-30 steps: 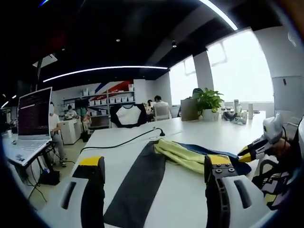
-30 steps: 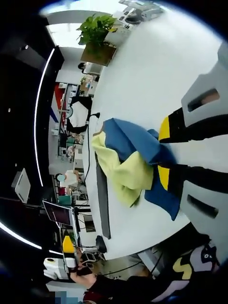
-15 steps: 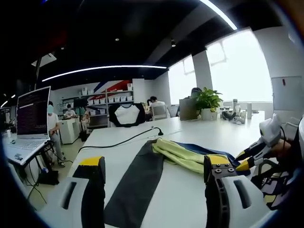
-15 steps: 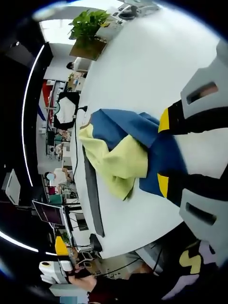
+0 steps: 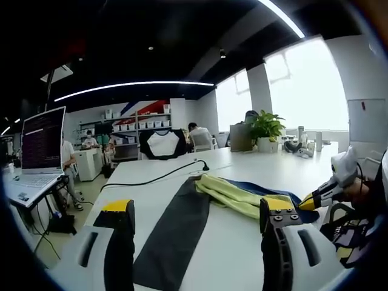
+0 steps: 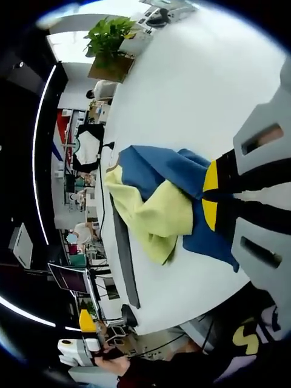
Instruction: Fold the garment on the visible template until the final outline fits inside the template.
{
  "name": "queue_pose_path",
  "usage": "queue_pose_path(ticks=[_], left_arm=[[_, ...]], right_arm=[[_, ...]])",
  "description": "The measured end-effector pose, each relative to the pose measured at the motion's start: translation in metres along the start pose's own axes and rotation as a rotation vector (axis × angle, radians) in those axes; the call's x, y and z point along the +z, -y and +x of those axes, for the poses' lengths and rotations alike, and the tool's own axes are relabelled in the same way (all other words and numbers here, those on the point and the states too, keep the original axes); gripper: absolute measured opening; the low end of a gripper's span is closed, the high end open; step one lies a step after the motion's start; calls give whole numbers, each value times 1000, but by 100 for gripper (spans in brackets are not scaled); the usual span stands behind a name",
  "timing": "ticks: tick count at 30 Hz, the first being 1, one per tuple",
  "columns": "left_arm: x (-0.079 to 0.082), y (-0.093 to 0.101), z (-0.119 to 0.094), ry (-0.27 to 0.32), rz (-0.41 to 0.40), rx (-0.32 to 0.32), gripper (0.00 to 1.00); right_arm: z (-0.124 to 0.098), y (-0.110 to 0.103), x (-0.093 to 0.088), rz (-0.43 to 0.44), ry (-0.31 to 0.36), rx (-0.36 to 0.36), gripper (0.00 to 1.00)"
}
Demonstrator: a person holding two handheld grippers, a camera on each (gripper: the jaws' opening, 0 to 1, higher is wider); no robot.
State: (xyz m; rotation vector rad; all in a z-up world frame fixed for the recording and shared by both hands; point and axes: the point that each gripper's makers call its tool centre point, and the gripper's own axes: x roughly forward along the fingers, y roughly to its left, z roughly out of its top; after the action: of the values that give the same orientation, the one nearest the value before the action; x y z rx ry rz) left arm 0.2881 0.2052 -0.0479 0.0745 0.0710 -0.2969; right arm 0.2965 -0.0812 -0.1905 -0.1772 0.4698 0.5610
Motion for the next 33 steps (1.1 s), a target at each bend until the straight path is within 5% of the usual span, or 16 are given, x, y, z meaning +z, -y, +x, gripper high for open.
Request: queue_pose_path(ticks=[5, 13, 21, 33], left_arm=[[0, 0, 0, -4, 2, 0, 89], [0, 0, -1, 0, 8, -5, 86], [-4, -1, 1, -11, 0, -7, 87], [-5, 2, 1, -12, -10, -16, 87]], right_arm=[[-14, -3, 27, -39, 111, 23, 0], [-22, -1, 40, -91, 138, 25, 0], [-35, 20, 72, -58, 186, 12, 0], [-55, 74, 112, -244, 199, -160, 0]])
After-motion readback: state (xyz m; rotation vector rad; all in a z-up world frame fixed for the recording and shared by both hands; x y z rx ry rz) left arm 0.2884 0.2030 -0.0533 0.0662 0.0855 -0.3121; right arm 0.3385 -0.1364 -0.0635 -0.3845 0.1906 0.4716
